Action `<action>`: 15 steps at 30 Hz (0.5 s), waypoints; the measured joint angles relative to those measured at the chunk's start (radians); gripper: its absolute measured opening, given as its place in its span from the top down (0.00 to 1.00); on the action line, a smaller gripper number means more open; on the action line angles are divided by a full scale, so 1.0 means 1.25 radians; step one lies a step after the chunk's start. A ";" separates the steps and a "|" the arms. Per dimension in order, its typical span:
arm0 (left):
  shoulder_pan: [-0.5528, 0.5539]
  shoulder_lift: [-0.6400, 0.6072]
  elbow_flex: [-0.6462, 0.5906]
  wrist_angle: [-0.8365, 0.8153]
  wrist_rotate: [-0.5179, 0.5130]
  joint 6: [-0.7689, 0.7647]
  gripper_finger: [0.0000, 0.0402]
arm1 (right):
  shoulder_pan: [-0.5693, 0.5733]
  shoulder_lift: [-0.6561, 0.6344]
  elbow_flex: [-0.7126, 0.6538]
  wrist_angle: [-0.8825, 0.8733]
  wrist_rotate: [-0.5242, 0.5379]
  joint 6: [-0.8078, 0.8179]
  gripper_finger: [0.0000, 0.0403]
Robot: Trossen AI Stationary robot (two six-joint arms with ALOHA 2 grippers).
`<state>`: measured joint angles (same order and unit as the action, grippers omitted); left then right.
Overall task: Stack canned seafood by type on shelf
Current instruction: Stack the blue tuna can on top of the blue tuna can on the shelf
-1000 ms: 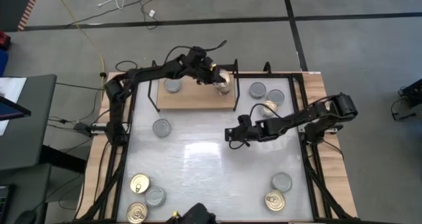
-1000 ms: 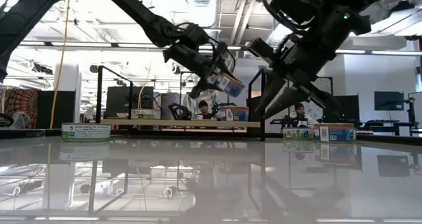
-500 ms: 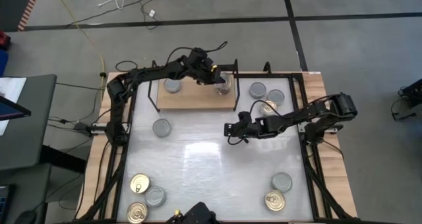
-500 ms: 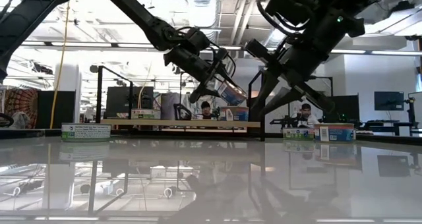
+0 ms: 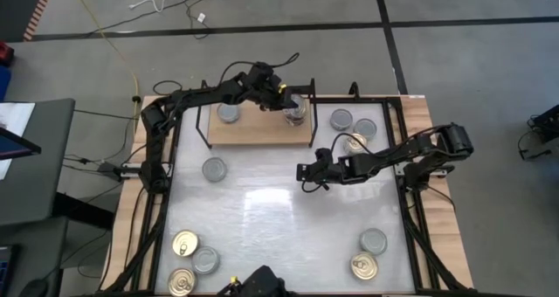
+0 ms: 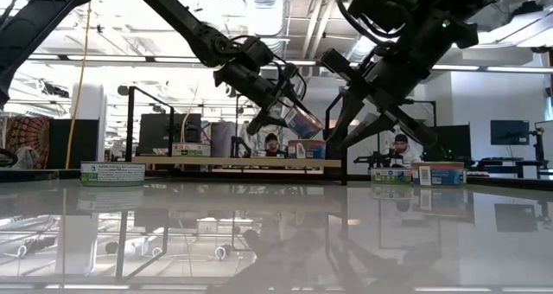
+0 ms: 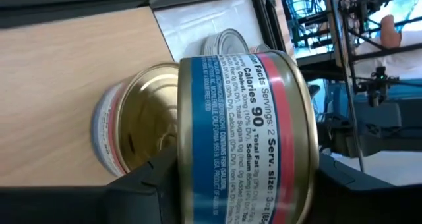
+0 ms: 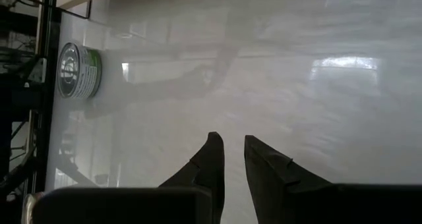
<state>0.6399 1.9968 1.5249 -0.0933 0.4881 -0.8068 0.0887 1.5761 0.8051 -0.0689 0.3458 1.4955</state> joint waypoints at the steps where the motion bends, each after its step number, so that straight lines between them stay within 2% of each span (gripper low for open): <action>1: 0.000 0.000 0.000 -0.002 0.004 0.008 0.48 | 0.000 0.000 0.000 0.000 0.000 0.000 0.78; 11: 0.000 -0.001 0.000 -0.003 0.009 0.019 0.31 | 0.000 0.000 0.000 0.001 0.000 0.000 0.78; 15: 0.001 -0.001 0.000 -0.003 0.009 -0.020 0.29 | 0.000 0.000 0.000 0.001 0.000 0.000 0.78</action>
<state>0.6409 1.9961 1.5249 -0.0976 0.4994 -0.8323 0.0887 1.5761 0.8051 -0.0673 0.3458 1.4950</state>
